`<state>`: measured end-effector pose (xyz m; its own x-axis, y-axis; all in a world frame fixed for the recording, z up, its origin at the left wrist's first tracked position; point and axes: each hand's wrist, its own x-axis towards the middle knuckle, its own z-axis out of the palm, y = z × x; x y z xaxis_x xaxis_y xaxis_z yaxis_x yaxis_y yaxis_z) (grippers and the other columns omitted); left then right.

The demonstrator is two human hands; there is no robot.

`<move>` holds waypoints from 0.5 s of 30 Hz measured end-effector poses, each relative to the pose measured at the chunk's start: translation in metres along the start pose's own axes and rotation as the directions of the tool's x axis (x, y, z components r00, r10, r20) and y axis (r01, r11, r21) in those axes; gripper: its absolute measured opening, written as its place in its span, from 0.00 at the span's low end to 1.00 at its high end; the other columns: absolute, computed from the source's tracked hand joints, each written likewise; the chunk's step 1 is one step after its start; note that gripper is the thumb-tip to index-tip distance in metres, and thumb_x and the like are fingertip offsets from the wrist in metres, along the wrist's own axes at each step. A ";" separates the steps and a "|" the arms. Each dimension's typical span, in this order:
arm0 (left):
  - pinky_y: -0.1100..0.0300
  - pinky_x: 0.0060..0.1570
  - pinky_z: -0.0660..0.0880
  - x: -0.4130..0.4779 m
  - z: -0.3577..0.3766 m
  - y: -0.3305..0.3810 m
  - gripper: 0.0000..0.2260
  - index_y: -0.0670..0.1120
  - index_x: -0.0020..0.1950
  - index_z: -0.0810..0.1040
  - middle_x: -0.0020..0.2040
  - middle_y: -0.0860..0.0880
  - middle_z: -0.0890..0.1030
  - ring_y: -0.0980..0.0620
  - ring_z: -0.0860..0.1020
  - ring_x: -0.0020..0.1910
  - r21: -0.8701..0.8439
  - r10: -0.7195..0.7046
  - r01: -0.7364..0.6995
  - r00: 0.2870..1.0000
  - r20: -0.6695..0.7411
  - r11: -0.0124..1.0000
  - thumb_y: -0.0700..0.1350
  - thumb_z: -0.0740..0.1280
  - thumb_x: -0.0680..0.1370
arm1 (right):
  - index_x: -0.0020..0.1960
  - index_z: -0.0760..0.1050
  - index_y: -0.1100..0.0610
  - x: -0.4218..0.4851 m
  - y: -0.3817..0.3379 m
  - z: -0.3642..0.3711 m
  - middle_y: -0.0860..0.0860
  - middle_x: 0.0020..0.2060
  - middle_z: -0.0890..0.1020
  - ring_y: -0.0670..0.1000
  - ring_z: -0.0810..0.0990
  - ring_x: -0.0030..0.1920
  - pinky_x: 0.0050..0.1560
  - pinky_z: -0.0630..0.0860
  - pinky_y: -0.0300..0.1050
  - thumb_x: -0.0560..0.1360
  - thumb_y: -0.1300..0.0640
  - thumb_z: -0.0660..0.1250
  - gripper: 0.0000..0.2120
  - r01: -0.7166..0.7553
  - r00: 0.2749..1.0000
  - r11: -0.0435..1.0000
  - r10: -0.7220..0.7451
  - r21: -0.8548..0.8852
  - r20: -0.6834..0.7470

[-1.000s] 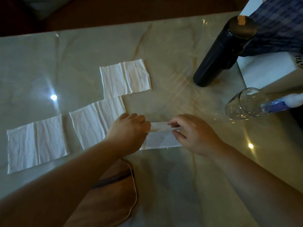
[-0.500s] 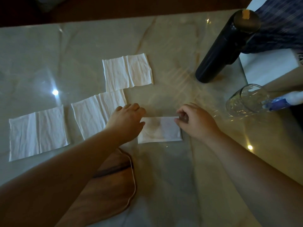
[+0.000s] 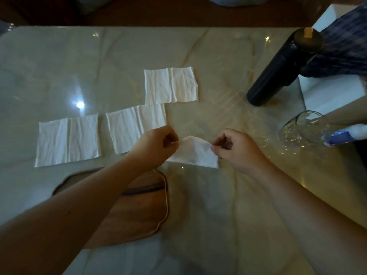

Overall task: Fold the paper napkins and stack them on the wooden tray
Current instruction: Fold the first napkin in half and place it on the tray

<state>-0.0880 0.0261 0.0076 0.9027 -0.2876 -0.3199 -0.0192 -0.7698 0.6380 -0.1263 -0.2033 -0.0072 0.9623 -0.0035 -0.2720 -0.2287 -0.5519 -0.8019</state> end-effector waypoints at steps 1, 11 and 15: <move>0.66 0.36 0.71 -0.010 -0.006 -0.004 0.03 0.52 0.44 0.77 0.40 0.58 0.79 0.57 0.79 0.40 -0.065 -0.044 0.043 0.999 -0.010 0.997 0.44 0.69 0.74 | 0.37 0.76 0.50 -0.003 -0.006 0.004 0.50 0.35 0.83 0.52 0.83 0.35 0.38 0.80 0.46 0.70 0.60 0.73 0.08 0.002 1.000 0.999 -0.002 0.039 0.014; 0.68 0.27 0.74 -0.106 -0.053 -0.077 0.03 0.49 0.44 0.78 0.41 0.53 0.81 0.56 0.80 0.32 -0.251 -0.321 0.286 0.941 -0.109 0.925 0.42 0.70 0.74 | 0.37 0.77 0.49 -0.024 -0.049 0.093 0.46 0.27 0.80 0.46 0.77 0.29 0.38 0.78 0.50 0.67 0.59 0.74 0.08 0.044 0.975 0.997 -0.055 0.057 0.213; 0.72 0.27 0.69 -0.129 -0.065 -0.113 0.05 0.50 0.41 0.77 0.37 0.56 0.79 0.59 0.79 0.35 -0.161 -0.317 0.295 0.938 -0.140 0.942 0.41 0.71 0.73 | 0.36 0.76 0.49 -0.032 -0.064 0.134 0.46 0.28 0.79 0.43 0.76 0.30 0.36 0.75 0.43 0.68 0.60 0.73 0.09 0.058 0.967 0.998 -0.060 0.017 0.246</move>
<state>-0.1746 0.1874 0.0226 0.9129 0.0541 -0.4046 0.3172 -0.7181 0.6195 -0.1625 -0.0562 -0.0182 0.9084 0.2352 -0.3458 -0.1752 -0.5367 -0.8254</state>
